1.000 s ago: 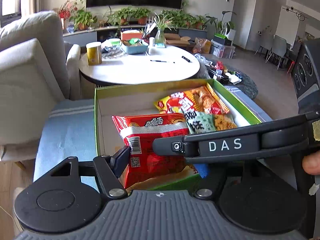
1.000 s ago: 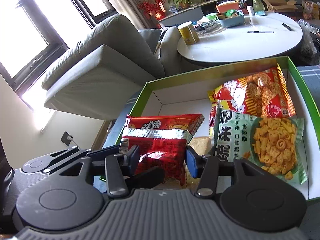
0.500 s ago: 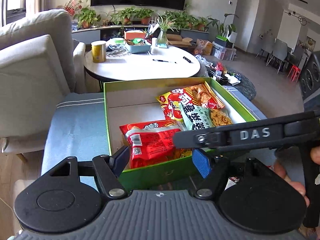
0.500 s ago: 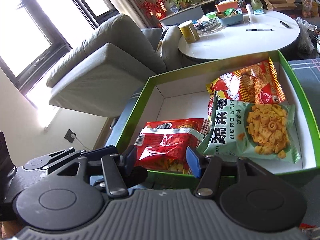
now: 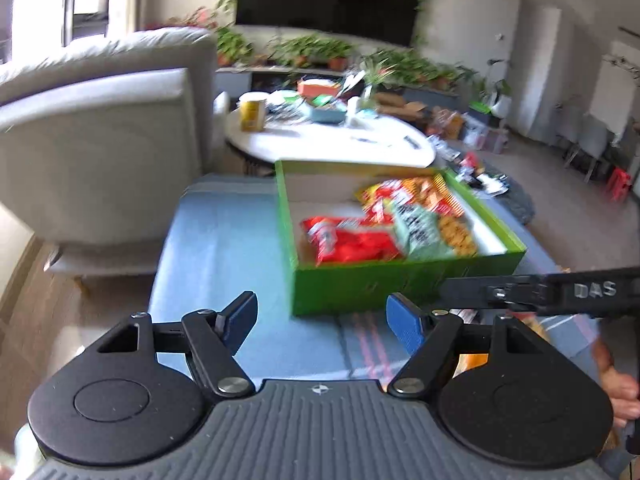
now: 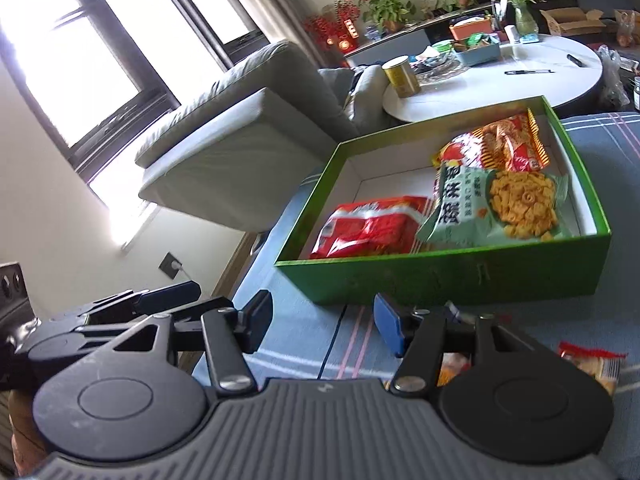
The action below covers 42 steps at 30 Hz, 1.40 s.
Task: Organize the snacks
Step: 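Reach the right gripper down to the red bag with a round biscuit, then close the right gripper on the red biscuit bag and lift it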
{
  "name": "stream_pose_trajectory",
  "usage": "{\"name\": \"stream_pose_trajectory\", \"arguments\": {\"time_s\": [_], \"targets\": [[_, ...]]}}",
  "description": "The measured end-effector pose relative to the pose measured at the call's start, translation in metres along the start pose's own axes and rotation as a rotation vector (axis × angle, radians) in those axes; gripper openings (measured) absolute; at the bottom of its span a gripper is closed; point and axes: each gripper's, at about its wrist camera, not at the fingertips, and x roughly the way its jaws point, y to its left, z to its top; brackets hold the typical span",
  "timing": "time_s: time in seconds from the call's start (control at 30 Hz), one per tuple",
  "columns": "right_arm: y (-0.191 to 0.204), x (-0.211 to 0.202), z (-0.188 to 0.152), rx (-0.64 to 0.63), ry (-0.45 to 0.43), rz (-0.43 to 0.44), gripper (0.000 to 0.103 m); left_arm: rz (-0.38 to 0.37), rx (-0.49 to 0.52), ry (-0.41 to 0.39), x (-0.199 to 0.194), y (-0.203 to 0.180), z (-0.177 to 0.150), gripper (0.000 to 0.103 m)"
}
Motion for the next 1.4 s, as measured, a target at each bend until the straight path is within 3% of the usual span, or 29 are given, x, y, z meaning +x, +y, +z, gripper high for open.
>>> {"name": "stream_pose_trajectory", "arguments": {"time_s": [0.33, 0.87, 1.1, 1.2, 1.33, 1.4], "targets": [[0.011, -0.009, -0.045, -0.026, 0.069, 0.024, 0.057, 0.025, -0.01, 0.052, -0.028, 0.01, -0.041, 0.069], [0.043, -0.009, -0.076, -0.054, 0.136, 0.082, 0.061, 0.03, 0.007, 0.086, -0.064, 0.016, -0.088, 0.069], [0.057, -0.019, -0.089, -0.106, 0.153, 0.065, 0.061, 0.046, -0.004, -0.011, -0.06, 0.027, -0.071, 0.069], [0.065, -0.02, -0.095, -0.15, 0.186, 0.092, 0.061, 0.069, -0.003, 0.039, -0.043, 0.026, -0.065, 0.069], [0.071, -0.008, -0.106, -0.177, 0.277, 0.129, 0.061, 0.038, -0.046, 0.109, -0.029, 0.03, -0.076, 0.069], [0.071, 0.001, -0.111, -0.183, 0.311, 0.102, 0.061, 0.01, -0.071, 0.113, -0.031, 0.032, -0.082, 0.069]]}}
